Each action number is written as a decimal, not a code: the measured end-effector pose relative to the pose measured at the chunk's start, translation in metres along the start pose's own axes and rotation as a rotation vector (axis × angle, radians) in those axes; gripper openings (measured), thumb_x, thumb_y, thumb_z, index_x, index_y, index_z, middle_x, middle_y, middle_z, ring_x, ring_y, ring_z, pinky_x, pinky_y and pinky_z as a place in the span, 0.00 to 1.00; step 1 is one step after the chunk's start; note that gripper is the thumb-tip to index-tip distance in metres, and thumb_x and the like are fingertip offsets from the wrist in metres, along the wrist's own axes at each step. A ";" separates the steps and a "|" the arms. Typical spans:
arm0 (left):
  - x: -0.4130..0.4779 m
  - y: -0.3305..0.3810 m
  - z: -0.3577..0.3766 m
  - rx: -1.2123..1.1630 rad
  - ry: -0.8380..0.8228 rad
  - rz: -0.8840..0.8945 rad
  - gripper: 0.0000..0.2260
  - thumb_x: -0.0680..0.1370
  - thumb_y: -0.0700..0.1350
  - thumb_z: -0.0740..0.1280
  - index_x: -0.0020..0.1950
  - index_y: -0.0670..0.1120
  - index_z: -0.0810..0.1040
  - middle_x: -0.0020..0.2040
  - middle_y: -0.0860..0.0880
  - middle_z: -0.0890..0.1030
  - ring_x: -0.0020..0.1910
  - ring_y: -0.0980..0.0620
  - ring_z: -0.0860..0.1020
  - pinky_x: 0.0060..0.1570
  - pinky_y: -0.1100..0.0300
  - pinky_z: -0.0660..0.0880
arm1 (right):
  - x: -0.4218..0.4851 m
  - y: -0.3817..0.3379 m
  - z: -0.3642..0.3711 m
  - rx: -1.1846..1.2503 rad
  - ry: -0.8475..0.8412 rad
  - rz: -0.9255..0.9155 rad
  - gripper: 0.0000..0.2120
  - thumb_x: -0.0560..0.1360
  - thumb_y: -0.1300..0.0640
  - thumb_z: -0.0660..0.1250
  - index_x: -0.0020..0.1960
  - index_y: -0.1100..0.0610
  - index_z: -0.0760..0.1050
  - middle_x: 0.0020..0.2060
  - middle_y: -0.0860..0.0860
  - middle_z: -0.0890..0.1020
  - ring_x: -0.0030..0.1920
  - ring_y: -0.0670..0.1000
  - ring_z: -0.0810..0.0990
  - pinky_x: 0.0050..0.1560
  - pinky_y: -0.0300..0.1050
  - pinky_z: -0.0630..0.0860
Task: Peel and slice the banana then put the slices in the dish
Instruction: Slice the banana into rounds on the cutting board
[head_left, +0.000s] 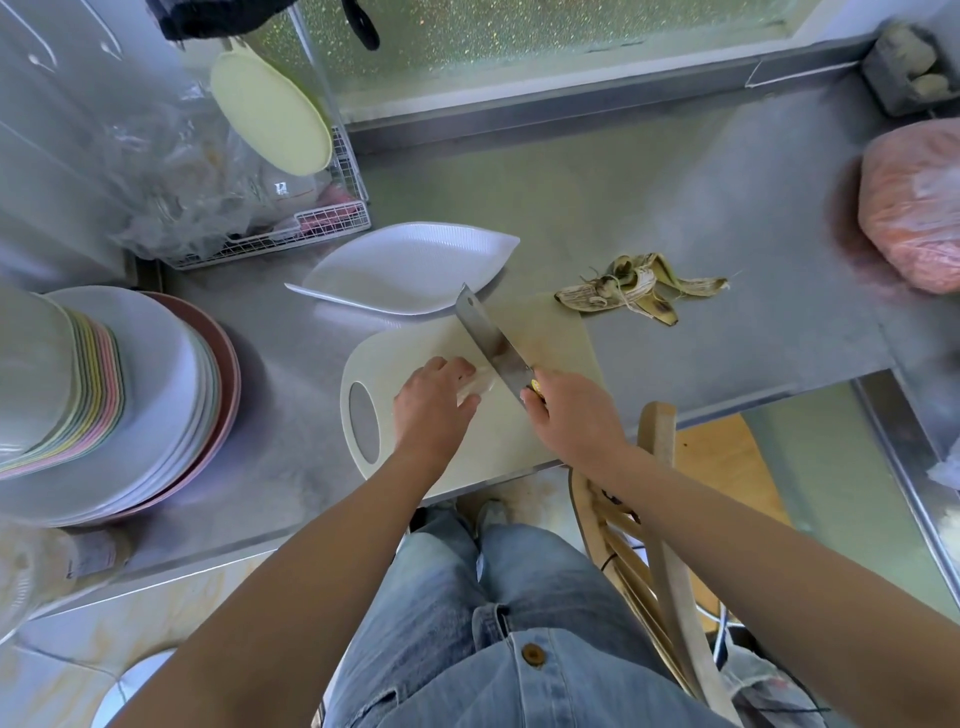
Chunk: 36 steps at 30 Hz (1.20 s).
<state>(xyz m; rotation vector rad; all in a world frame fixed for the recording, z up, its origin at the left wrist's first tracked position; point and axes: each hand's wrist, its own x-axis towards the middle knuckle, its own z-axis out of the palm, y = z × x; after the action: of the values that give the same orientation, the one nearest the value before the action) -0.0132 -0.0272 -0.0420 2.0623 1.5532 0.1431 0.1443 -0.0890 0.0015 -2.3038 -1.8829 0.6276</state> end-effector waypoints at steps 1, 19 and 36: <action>0.000 0.000 0.000 -0.001 0.000 0.001 0.13 0.75 0.49 0.68 0.59 0.54 0.77 0.54 0.53 0.79 0.51 0.49 0.77 0.47 0.57 0.73 | 0.000 -0.001 -0.002 -0.003 -0.002 -0.006 0.10 0.81 0.53 0.56 0.47 0.58 0.71 0.35 0.50 0.71 0.36 0.51 0.71 0.37 0.43 0.65; -0.002 -0.003 -0.002 -0.023 -0.017 0.006 0.14 0.75 0.51 0.69 0.60 0.54 0.77 0.55 0.53 0.78 0.50 0.50 0.77 0.47 0.56 0.74 | 0.000 -0.002 0.018 -0.034 -0.073 0.035 0.13 0.82 0.51 0.54 0.53 0.58 0.73 0.42 0.54 0.80 0.42 0.53 0.79 0.38 0.44 0.71; -0.011 -0.009 -0.004 -0.025 0.027 -0.047 0.11 0.75 0.53 0.69 0.56 0.54 0.79 0.52 0.53 0.79 0.45 0.49 0.78 0.45 0.53 0.78 | -0.003 -0.005 -0.005 -0.014 -0.035 -0.004 0.14 0.81 0.52 0.56 0.59 0.59 0.73 0.46 0.54 0.80 0.45 0.53 0.78 0.40 0.42 0.66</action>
<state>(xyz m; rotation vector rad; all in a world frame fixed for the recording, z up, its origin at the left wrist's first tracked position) -0.0266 -0.0342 -0.0405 2.0103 1.6067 0.1729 0.1411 -0.0894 0.0086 -2.3120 -1.9126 0.6601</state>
